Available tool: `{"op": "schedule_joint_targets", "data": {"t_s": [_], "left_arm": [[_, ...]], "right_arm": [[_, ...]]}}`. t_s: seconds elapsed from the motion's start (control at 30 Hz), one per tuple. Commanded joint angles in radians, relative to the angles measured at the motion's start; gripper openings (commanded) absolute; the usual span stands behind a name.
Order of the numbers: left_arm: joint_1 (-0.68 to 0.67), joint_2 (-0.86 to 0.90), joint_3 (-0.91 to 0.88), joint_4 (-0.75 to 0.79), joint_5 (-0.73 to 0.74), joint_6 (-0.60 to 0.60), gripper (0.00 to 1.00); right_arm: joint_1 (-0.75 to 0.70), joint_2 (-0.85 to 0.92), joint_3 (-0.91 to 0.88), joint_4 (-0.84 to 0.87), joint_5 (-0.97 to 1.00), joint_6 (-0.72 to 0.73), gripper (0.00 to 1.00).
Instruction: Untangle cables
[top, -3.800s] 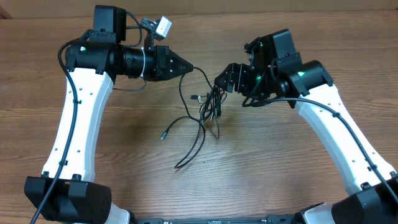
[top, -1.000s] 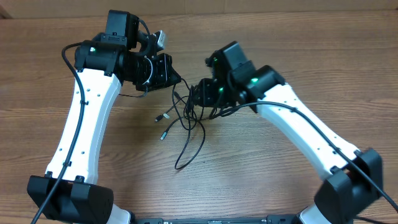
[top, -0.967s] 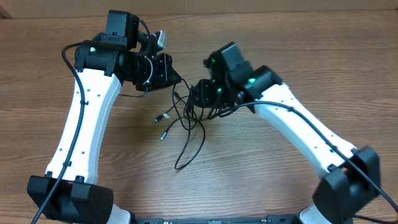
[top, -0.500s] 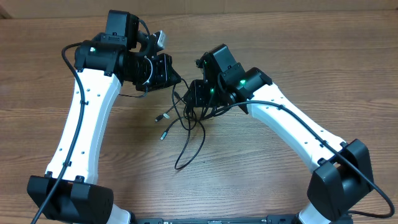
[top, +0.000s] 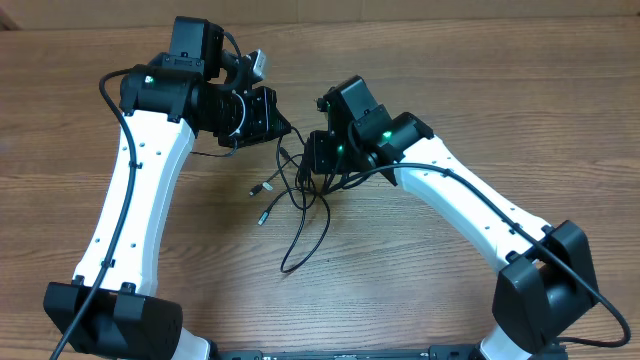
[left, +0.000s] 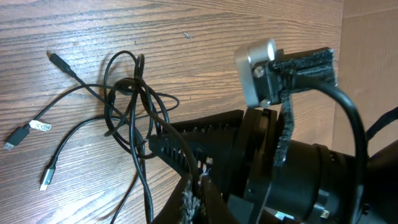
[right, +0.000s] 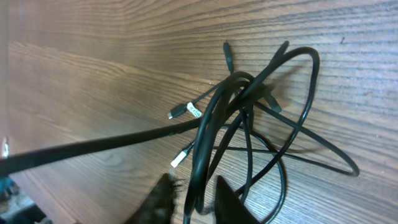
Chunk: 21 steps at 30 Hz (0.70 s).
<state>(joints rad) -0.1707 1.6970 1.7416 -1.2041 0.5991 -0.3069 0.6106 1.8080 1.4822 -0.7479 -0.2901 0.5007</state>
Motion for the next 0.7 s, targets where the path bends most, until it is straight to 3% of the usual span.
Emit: {"op": "schedule_joint_targets", "data": {"t_s": [0.0,0.1,0.2,0.5,0.57,0.67], "left_arm": [[-0.009,-0.028,0.012,-0.002,0.019,0.011,0.04],[-0.010,-0.029,0.012,-0.003,0.020,0.011,0.04],[-0.010,-0.029,0.012,-0.004,0.033,0.010,0.04],[-0.010,-0.029,0.012,-0.006,0.027,0.007,0.04],[-0.009,-0.029,0.012,-0.017,-0.026,0.006,0.04],[-0.006,-0.028,0.012,-0.065,-0.261,-0.080,0.04]], "right_arm": [[0.006,0.012,-0.006,0.013,0.027,-0.001,0.09],[0.006,0.014,-0.006,0.011,0.027,-0.001,0.09],[0.006,0.029,-0.006,0.009,0.027,-0.002,0.17],[0.006,0.044,-0.005,0.026,0.023,-0.001,0.04],[0.005,0.032,0.006,0.021,0.024,-0.001,0.04],[-0.017,-0.029,0.026,0.010,0.024,0.000,0.04]]}}
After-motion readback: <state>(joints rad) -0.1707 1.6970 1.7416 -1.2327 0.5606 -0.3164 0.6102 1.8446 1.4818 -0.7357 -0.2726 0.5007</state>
